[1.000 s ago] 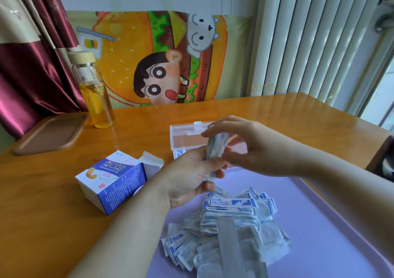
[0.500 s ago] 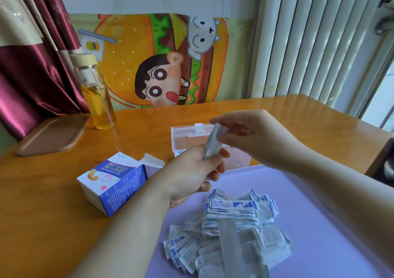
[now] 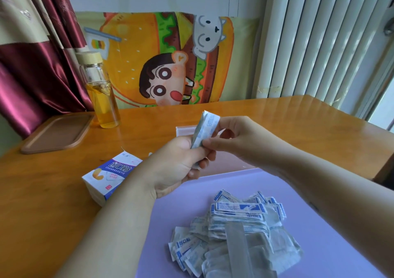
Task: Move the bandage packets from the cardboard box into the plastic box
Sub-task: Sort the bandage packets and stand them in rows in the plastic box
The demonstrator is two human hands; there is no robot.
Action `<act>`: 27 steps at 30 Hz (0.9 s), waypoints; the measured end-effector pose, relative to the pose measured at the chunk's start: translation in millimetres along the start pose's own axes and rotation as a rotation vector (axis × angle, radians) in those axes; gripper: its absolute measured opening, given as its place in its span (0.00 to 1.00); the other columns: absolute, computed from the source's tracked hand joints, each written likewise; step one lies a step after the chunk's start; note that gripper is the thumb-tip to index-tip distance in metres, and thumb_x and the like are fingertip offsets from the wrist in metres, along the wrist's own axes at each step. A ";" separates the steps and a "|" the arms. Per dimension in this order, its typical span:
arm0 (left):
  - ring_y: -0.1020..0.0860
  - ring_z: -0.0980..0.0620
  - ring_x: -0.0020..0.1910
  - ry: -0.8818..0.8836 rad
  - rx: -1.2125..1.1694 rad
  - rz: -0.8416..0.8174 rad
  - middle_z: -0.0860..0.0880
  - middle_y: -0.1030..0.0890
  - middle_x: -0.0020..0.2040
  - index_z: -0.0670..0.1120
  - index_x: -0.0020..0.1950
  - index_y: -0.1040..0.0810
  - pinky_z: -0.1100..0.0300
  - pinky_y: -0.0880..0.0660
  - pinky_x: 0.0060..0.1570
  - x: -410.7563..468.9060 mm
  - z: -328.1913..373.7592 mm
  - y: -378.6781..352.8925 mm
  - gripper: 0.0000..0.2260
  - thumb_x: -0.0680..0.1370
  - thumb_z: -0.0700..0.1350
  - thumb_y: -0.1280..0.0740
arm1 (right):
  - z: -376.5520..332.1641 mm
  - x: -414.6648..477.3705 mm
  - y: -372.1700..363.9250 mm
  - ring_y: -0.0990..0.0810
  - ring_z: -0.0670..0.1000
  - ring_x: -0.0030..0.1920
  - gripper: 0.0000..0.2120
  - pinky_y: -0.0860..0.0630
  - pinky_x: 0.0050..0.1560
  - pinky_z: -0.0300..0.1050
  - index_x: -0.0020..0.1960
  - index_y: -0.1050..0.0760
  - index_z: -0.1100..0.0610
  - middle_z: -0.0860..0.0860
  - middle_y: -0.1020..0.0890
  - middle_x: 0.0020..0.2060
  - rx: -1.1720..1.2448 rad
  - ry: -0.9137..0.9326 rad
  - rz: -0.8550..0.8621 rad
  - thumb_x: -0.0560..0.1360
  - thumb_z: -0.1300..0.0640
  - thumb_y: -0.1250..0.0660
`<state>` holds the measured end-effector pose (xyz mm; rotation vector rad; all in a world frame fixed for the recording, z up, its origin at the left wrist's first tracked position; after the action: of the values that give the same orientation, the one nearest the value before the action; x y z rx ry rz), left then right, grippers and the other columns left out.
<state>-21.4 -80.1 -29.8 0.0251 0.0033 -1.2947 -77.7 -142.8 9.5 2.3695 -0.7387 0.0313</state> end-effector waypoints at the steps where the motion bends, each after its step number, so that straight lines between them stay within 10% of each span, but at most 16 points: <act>1: 0.33 0.58 0.29 -0.018 0.026 0.028 0.52 0.25 0.32 0.45 0.49 0.24 0.69 0.40 0.23 0.6 2.0 4.7 0.09 0.81 0.36 0.43 | -6.6 1.6 -1.8 0.29 0.42 0.31 0.05 0.35 0.32 0.32 0.46 0.20 0.54 0.49 0.18 0.33 -0.038 0.021 -0.009 0.74 0.53 0.31; 9: 0.23 0.61 0.41 -0.181 0.390 0.291 0.54 0.22 0.44 0.59 0.48 0.29 0.62 0.23 0.44 0.6 27.4 43.1 0.04 0.80 0.49 0.39 | -40.8 19.3 -1.6 0.30 0.39 0.26 0.03 0.35 0.29 0.27 0.49 0.22 0.55 0.40 0.23 0.31 0.089 0.204 0.037 0.76 0.59 0.34; 13: 0.27 0.59 0.56 -0.154 0.610 0.390 0.58 0.26 0.59 0.58 0.62 0.30 0.61 0.32 0.53 2.6 21.9 64.7 0.12 0.79 0.51 0.38 | -32.8 37.4 16.7 0.27 0.37 0.26 0.04 0.33 0.31 0.28 0.49 0.23 0.57 0.38 0.21 0.27 0.213 0.177 0.082 0.77 0.62 0.35; 22: 0.31 0.50 0.64 -0.057 0.991 0.398 0.54 0.30 0.65 0.51 0.62 0.24 0.52 0.30 0.62 19.8 -14.9 70.3 0.13 0.80 0.42 0.40 | 83.2 93.2 11.4 0.27 0.50 0.31 0.08 0.29 0.34 0.41 0.38 0.25 0.61 0.53 0.24 0.31 -0.364 -0.385 -0.046 0.74 0.59 0.31; 27: 0.27 0.51 0.58 -0.047 1.022 0.414 0.54 0.27 0.63 0.51 0.60 0.21 0.51 0.27 0.58 23.5 -19.7 73.2 0.13 0.80 0.41 0.41 | 125.0 99.5 -25.4 0.23 0.52 0.40 0.11 0.24 0.45 0.43 0.52 0.23 0.63 0.55 0.21 0.43 -0.422 -0.587 -0.231 0.72 0.58 0.30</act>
<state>55.7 -82.4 -48.7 0.8255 -0.6703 -0.7694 -1.0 -250.5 -83.7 2.0360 -0.6426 -0.8624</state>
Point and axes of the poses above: each hand's wrist, its own x-axis towards the middle knuckle, its own y-axis out of the back of the hand, z = x × y, the point moved 10 cm from there along x, towards the middle knuckle
